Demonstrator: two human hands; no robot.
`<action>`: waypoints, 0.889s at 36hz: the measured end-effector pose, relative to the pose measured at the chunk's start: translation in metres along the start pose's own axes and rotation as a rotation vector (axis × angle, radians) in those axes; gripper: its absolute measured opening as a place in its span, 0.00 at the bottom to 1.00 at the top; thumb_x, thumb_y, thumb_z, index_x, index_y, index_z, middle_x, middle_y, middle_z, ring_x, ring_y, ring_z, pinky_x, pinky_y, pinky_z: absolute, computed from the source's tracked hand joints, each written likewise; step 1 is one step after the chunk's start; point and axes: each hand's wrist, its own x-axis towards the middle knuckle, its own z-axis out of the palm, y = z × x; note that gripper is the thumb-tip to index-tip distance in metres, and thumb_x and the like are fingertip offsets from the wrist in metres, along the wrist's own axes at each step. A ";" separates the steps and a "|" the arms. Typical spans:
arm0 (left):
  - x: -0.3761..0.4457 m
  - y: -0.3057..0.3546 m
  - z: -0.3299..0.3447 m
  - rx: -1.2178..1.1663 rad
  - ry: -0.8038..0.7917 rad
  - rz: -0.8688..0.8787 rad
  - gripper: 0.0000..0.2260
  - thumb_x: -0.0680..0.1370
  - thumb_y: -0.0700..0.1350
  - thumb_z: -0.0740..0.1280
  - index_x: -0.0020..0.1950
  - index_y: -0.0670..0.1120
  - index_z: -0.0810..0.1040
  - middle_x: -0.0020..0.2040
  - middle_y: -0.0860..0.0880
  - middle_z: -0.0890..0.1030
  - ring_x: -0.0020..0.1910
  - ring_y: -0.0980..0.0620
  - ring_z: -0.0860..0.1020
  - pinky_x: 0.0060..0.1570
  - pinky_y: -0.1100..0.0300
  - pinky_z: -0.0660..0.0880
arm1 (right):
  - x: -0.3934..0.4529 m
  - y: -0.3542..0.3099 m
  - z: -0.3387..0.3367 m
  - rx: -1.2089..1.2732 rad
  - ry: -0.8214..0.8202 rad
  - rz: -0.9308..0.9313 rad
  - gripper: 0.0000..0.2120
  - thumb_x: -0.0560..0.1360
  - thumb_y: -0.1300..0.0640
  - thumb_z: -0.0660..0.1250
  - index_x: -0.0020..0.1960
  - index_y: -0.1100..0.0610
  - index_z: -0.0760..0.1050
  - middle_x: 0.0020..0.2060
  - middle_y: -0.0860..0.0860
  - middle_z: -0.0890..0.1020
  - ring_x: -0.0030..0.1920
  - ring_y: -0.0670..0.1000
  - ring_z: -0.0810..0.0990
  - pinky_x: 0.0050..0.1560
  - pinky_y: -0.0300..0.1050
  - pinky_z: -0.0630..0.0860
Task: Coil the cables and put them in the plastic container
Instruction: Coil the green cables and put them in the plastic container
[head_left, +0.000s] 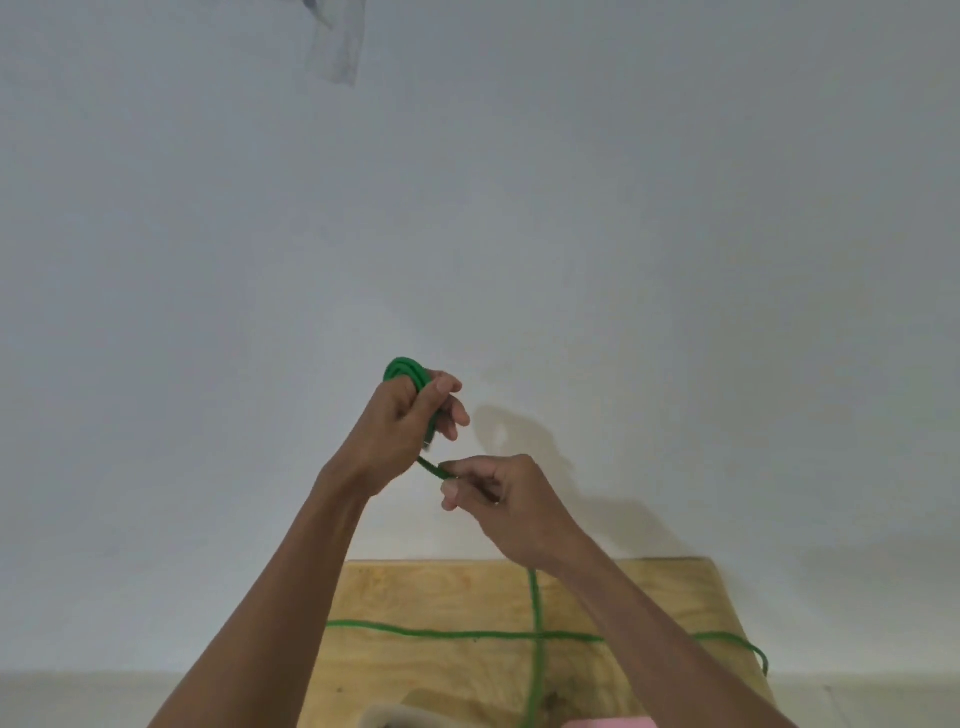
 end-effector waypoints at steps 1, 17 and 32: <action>-0.002 -0.003 -0.003 0.037 -0.011 -0.011 0.13 0.85 0.45 0.59 0.51 0.39 0.79 0.40 0.43 0.84 0.36 0.50 0.80 0.38 0.61 0.76 | 0.001 -0.002 -0.004 -0.067 0.014 -0.016 0.11 0.77 0.56 0.69 0.59 0.55 0.82 0.40 0.47 0.86 0.34 0.53 0.79 0.39 0.44 0.77; -0.051 0.003 0.038 -0.477 -0.319 -0.343 0.35 0.81 0.66 0.42 0.43 0.39 0.76 0.26 0.43 0.71 0.24 0.49 0.67 0.40 0.51 0.72 | 0.051 -0.056 -0.064 -0.123 -0.113 -0.287 0.09 0.63 0.65 0.81 0.42 0.61 0.84 0.36 0.53 0.85 0.34 0.44 0.79 0.38 0.34 0.72; -0.031 0.020 0.042 -0.826 -0.192 -0.175 0.29 0.81 0.63 0.50 0.49 0.39 0.76 0.28 0.43 0.70 0.27 0.48 0.70 0.40 0.55 0.75 | 0.000 0.015 -0.006 0.240 0.000 0.114 0.23 0.80 0.66 0.58 0.32 0.49 0.78 0.32 0.53 0.78 0.29 0.47 0.69 0.30 0.42 0.63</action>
